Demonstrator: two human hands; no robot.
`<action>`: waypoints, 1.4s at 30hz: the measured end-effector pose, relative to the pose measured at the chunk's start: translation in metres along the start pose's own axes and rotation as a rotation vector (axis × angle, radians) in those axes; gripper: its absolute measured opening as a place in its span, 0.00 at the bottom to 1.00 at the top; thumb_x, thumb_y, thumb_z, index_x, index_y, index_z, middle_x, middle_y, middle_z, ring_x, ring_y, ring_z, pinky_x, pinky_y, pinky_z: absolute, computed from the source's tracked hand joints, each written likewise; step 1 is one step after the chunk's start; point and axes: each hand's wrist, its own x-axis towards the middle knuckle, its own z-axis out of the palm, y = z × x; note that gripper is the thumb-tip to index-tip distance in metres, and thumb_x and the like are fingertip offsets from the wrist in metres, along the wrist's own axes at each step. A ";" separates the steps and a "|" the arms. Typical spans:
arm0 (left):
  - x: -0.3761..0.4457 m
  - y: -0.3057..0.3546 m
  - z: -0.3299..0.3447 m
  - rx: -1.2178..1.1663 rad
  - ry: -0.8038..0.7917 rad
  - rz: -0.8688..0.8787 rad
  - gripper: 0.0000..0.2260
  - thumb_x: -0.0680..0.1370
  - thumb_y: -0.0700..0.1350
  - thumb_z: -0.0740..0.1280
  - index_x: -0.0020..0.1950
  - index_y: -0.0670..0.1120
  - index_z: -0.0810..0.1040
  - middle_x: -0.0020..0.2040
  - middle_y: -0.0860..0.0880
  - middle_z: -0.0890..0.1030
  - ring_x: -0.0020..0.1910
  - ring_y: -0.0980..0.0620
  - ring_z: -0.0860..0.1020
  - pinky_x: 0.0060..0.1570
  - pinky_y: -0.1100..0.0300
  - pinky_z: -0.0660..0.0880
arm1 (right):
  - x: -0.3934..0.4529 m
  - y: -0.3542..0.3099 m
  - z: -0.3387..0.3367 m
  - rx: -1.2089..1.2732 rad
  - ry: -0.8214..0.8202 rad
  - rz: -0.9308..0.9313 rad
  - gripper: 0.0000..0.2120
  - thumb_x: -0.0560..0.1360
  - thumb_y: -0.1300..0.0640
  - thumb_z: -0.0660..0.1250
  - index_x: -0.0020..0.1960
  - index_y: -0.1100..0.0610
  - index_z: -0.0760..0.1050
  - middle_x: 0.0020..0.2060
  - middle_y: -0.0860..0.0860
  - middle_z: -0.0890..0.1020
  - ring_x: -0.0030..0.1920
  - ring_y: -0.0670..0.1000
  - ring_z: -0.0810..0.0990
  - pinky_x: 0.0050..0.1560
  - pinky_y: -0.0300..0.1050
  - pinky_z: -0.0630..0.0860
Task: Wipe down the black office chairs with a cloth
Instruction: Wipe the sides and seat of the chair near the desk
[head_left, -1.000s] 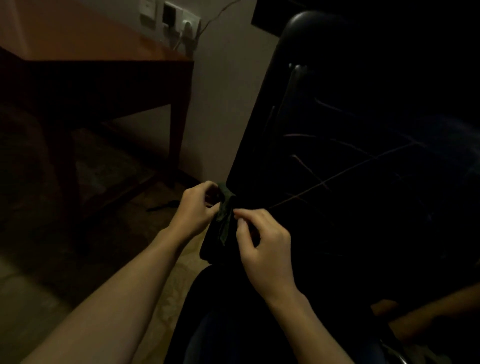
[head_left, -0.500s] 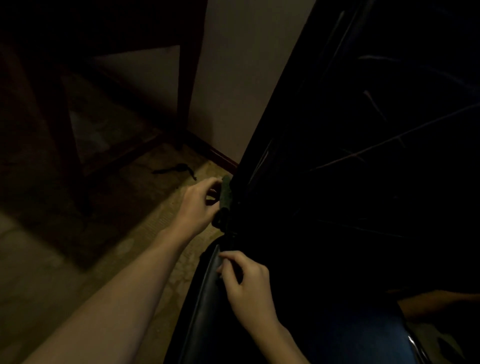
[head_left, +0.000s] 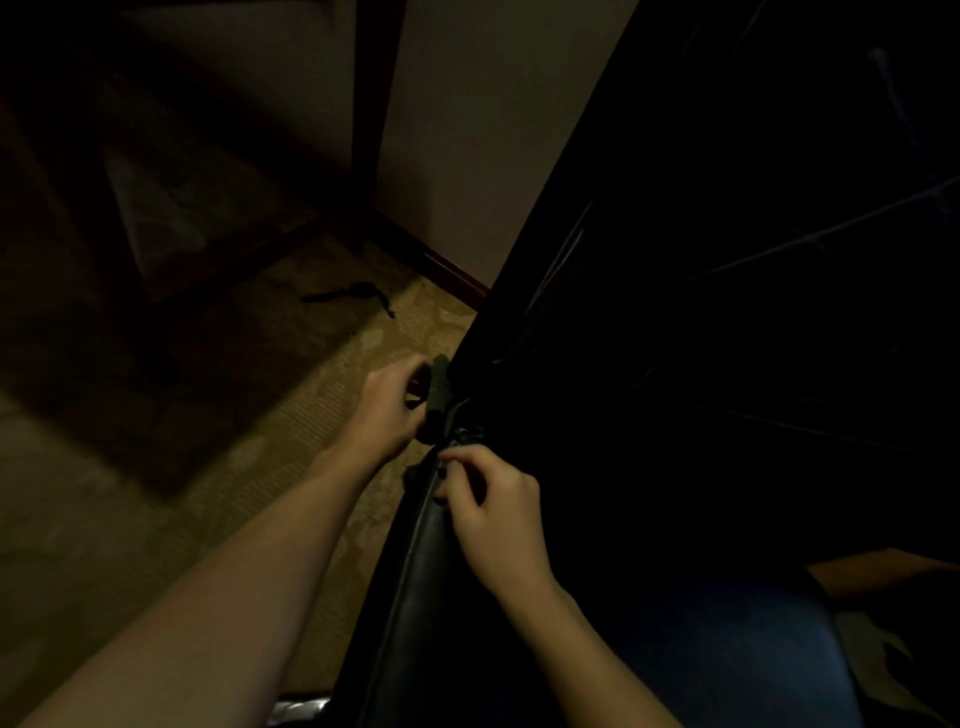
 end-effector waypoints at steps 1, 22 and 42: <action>0.000 -0.001 0.001 0.017 -0.022 -0.021 0.11 0.73 0.34 0.73 0.52 0.45 0.79 0.46 0.48 0.81 0.45 0.55 0.80 0.41 0.72 0.75 | 0.001 0.001 0.000 0.016 -0.001 0.021 0.08 0.79 0.58 0.63 0.54 0.50 0.80 0.40 0.44 0.82 0.41 0.41 0.82 0.43 0.40 0.79; -0.025 0.050 -0.016 0.325 0.007 -0.235 0.07 0.71 0.39 0.72 0.44 0.44 0.75 0.42 0.47 0.78 0.41 0.50 0.77 0.36 0.62 0.68 | 0.006 -0.023 -0.028 0.146 -0.020 0.178 0.19 0.74 0.44 0.70 0.62 0.47 0.71 0.44 0.43 0.78 0.44 0.43 0.79 0.49 0.46 0.79; -0.131 0.156 -0.084 -0.428 0.063 -0.334 0.18 0.76 0.35 0.69 0.62 0.51 0.70 0.55 0.49 0.77 0.53 0.53 0.79 0.48 0.59 0.79 | -0.053 -0.097 -0.066 -0.156 0.031 0.018 0.08 0.77 0.51 0.66 0.54 0.51 0.77 0.45 0.47 0.81 0.44 0.46 0.80 0.45 0.46 0.80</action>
